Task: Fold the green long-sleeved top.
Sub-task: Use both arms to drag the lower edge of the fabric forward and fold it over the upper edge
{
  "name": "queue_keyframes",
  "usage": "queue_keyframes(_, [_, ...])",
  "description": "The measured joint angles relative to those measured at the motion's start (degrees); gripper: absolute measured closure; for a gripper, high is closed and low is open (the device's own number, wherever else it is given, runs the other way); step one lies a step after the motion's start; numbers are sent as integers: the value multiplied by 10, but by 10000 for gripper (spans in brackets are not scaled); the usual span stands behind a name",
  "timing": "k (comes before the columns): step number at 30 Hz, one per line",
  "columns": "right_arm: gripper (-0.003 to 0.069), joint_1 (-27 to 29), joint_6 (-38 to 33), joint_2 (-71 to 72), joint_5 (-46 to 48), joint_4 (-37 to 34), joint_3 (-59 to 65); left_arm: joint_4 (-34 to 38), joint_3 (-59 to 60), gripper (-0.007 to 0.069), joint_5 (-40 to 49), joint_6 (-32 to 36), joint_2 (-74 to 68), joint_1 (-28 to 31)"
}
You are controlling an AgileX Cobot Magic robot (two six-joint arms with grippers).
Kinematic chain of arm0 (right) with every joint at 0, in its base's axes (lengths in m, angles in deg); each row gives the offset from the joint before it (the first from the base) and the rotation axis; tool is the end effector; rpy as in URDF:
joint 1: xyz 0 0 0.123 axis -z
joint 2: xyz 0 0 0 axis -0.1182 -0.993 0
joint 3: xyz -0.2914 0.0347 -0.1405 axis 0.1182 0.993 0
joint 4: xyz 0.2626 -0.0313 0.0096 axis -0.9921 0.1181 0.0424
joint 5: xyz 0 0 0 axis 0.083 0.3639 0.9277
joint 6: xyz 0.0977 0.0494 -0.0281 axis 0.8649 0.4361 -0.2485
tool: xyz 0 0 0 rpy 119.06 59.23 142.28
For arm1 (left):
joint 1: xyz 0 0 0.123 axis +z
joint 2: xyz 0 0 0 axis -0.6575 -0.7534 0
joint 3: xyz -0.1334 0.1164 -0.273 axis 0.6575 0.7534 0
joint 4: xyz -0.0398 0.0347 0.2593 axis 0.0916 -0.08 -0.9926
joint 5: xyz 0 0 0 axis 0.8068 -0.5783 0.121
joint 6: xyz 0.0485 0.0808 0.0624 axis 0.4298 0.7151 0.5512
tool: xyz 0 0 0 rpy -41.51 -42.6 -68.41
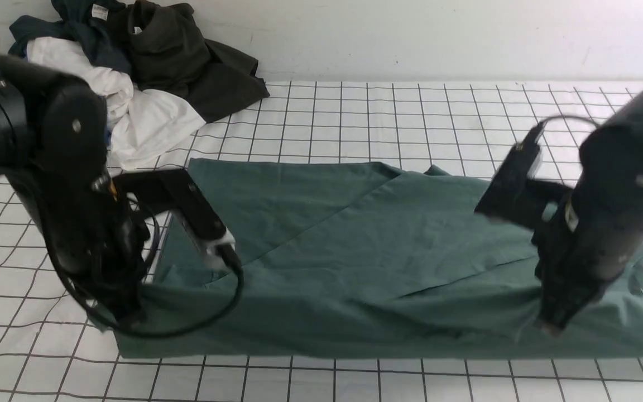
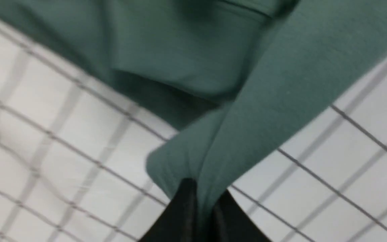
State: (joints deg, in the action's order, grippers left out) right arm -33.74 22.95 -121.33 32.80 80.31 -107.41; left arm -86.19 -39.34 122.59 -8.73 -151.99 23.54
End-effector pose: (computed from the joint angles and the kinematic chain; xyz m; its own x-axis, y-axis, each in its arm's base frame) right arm 0.2803 0.1178 0.2822 -0.5904 -0.8071 -0.0052 -0.7866 0.5768 -0.2205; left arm 0.2888 -0.0885 0.2840 -0.5890 0.8033 -0.0883 0.7976 0.5954 0.0962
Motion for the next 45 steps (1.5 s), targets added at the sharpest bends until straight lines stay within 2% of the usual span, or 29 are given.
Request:
queue_keyframes(3, [662,62,-52,-40,1,-44,-91,6,-88,618,6,23,-40,32])
queue_keyframes(9, [662,131,-99,-161,20,-87,-269,16,-263,611,9,44,-161,57])
queue_keyframes(19, [663,163,-102,-360,30,-92,-505,20,-509,611,20,77,-366,81])
queue_keyframes(23, [657,174,-71,-412,21,-108,-558,33,-558,608,-5,67,-416,97])
queue_keyframes(25, [637,181,-48,-435,15,-114,-576,45,-572,596,-23,55,-436,106])
queue_keyframes(29, [551,197,-20,-458,13,-112,-586,71,-577,532,-47,45,-455,123])
queue_keyframes(30, [484,203,-2,-460,15,-110,-590,82,-577,481,-55,44,-461,131])
queue_keyframes(31, [453,206,11,-461,16,-109,-595,90,-577,442,-60,43,-463,135])
queue_keyframes(32, [445,207,11,-461,17,-108,-595,91,-577,433,-61,43,-463,135])
queue_keyframes(35, [319,215,56,-461,30,-98,-634,113,-586,272,-58,30,-463,145])
queue_keyframes(38, [263,228,80,-450,31,-94,-648,134,-616,181,-16,-14,-463,146])
queue_keyframes(41, [247,244,100,-421,32,-94,-629,152,-642,164,24,-56,-461,139])
queue_keyframes(42, [245,249,104,-404,32,-95,-611,153,-648,174,29,-69,-459,134])
queue_keyframes(44, [243,259,107,-363,32,-96,-559,154,-652,242,34,-90,-458,117])
queue_keyframes(45, [242,260,107,-363,32,-97,-553,154,-652,242,35,-91,-458,115])
